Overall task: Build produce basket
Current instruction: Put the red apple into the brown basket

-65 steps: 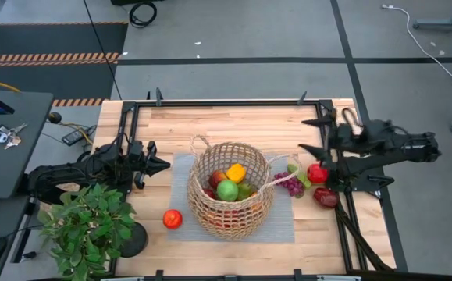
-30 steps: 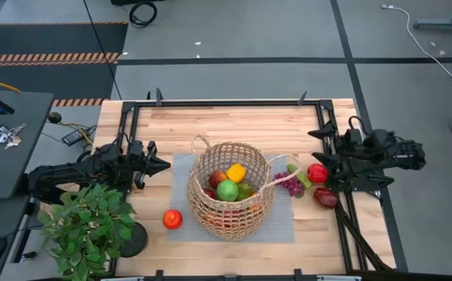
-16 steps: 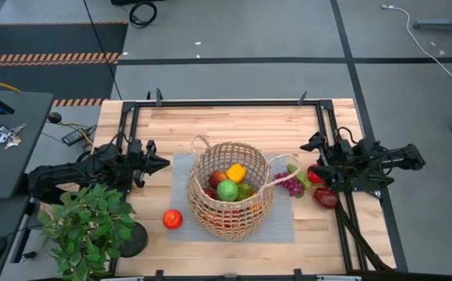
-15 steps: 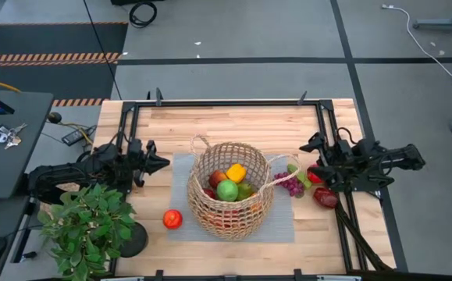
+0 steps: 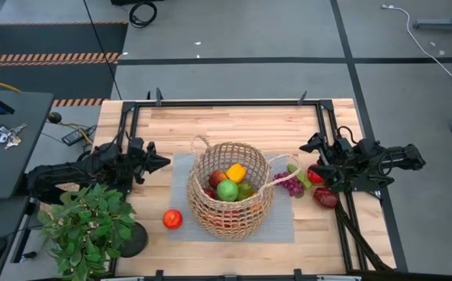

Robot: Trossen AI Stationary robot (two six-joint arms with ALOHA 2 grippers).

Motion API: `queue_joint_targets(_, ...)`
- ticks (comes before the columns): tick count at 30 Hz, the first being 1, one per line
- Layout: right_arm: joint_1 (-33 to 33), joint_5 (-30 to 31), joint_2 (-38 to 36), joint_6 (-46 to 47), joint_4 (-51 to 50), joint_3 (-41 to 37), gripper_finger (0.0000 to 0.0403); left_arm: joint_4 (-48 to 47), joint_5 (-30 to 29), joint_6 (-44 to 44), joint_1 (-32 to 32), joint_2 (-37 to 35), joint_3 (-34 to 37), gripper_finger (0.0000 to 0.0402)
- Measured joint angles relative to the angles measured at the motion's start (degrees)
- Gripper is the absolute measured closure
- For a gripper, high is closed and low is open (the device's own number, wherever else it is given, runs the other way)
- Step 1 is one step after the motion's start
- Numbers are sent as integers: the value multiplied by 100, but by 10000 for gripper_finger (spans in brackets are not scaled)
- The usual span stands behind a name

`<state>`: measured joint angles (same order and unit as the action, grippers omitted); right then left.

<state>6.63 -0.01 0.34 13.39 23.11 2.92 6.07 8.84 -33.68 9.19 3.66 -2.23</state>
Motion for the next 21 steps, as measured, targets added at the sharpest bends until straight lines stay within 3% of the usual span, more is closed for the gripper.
queue_joint_targets(6,0,-2,0,0,0,0,42,-1707,178,560,-106,797,-1074,394)
queue_joint_targets(14,0,-2,0,-1,-2,2,42,-1721,516,1330,-1213,2226,-1551,378)
queue_joint_targets(21,0,-2,0,-2,-4,2,42,-1771,-539,1508,-2529,3527,-2139,391)
